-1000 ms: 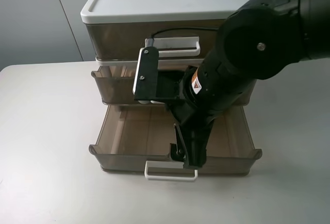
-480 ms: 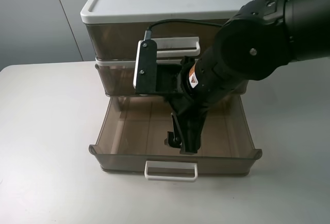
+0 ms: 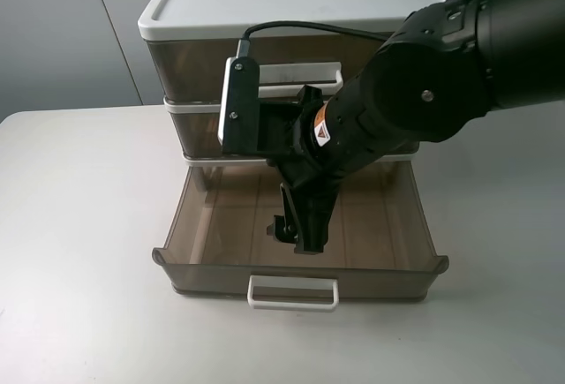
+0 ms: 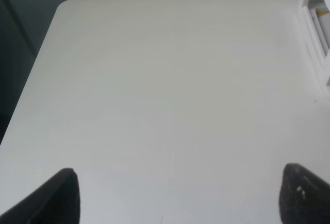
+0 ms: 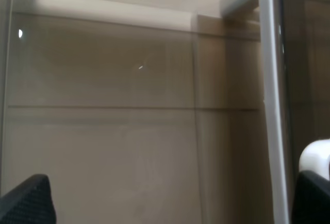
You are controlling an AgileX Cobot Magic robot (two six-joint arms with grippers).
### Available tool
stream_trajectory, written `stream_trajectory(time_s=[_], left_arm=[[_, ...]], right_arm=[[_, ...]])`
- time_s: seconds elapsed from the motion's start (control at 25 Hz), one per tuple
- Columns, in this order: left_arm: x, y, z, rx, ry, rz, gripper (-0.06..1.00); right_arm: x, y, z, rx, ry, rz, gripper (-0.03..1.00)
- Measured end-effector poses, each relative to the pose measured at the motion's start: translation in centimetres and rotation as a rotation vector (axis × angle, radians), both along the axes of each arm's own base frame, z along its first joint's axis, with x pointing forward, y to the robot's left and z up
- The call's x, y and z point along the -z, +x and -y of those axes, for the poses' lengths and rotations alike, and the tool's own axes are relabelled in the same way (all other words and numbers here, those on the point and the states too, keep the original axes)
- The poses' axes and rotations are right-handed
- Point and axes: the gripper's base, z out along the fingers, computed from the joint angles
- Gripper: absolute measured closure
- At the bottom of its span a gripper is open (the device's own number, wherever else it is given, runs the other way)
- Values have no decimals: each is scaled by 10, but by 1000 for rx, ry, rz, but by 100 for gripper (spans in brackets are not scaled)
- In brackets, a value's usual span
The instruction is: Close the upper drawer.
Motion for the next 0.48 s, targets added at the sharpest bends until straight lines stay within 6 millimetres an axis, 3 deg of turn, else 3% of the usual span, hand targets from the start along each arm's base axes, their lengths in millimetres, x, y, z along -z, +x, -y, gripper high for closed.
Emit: stream_trajectory(time_s=[0.24,0.48], left_arm=[[0,0,0,0,0,0,20],[0,0,0,0,0,0,20]], right_arm=[[-5,-5,2,13,4,-27,27],[-43,-44,3,17,90,-119,27]])
